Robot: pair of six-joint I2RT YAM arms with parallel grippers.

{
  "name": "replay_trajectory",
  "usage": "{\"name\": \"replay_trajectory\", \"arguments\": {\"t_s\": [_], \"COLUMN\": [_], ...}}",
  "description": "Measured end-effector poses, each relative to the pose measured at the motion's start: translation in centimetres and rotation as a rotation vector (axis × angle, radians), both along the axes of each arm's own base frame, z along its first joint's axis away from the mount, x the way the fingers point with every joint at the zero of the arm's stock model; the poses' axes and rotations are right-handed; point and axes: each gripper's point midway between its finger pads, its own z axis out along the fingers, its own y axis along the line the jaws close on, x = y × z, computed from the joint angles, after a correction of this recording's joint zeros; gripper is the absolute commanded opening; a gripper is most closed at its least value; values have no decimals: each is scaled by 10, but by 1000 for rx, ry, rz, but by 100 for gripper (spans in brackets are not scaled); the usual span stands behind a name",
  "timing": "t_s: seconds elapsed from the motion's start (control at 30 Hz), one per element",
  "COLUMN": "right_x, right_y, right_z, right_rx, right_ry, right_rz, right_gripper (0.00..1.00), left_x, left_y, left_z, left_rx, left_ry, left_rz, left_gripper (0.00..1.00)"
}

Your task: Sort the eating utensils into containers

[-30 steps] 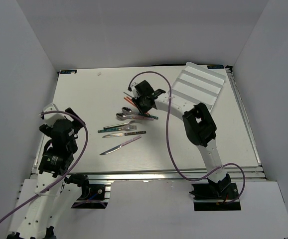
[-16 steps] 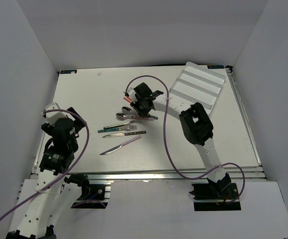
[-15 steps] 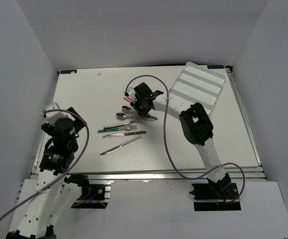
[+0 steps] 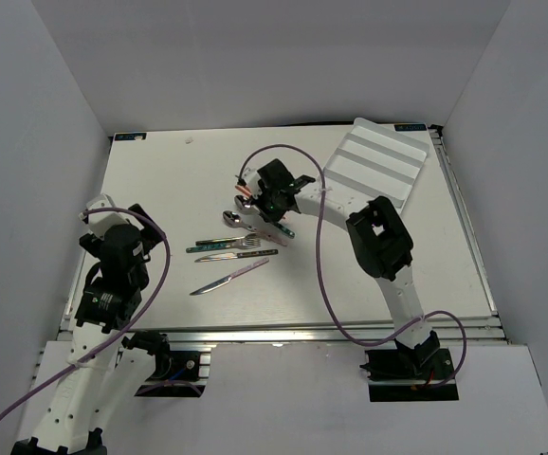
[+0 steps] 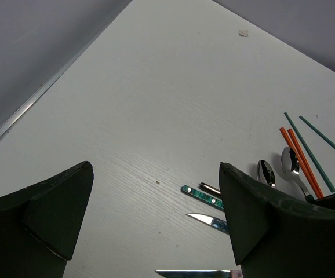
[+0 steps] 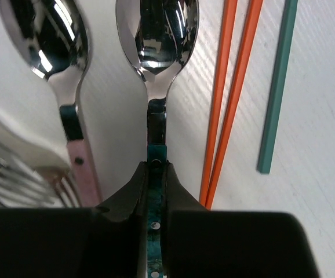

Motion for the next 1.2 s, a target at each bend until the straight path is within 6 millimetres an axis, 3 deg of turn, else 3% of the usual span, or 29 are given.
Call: {"name": "replay_trajectory", "arguments": {"t_s": [0.1, 0.27, 0.33, 0.43, 0.57, 0.7, 0.77, 0.9, 1.2], "right_x": [-6, 4, 19, 44, 78, 96, 99, 103, 102], "right_y": [-6, -15, -29, -67, -143, -222, -248, -268, -269], "right_z": [16, 79, 103, 119, 108, 90, 84, 72, 60], "right_rx": [9, 65, 69, 27, -94, -247, -302, -359, -346], "right_ry": [-24, -160, -232, -306, -333, -338, -337, -372, -370], "right_rz": [19, 48, 34, -23, -134, -248, -278, -248, -163], "right_gripper": [0, 0, 0, 0, 0, 0, 0, 0, 0], "left_x": [0, 0, 0, 0, -1, 0, 1, 3, 2], "left_y": [0, -1, -1, -3, -4, -7, -8, -9, -10], "left_z": [0, 0, 0, 2, 2, 2, 2, 1, 3], "left_rx": [0, -1, -3, -8, -13, -17, -17, -19, -21], "left_ry": [0, 0, -2, -8, -13, -11, -12, -8, -15], "left_rz": [0, -5, -8, -16, -26, -40, -47, -54, -55], "left_gripper": [98, 98, 98, 98, 98, 98, 98, 98, 98]}}
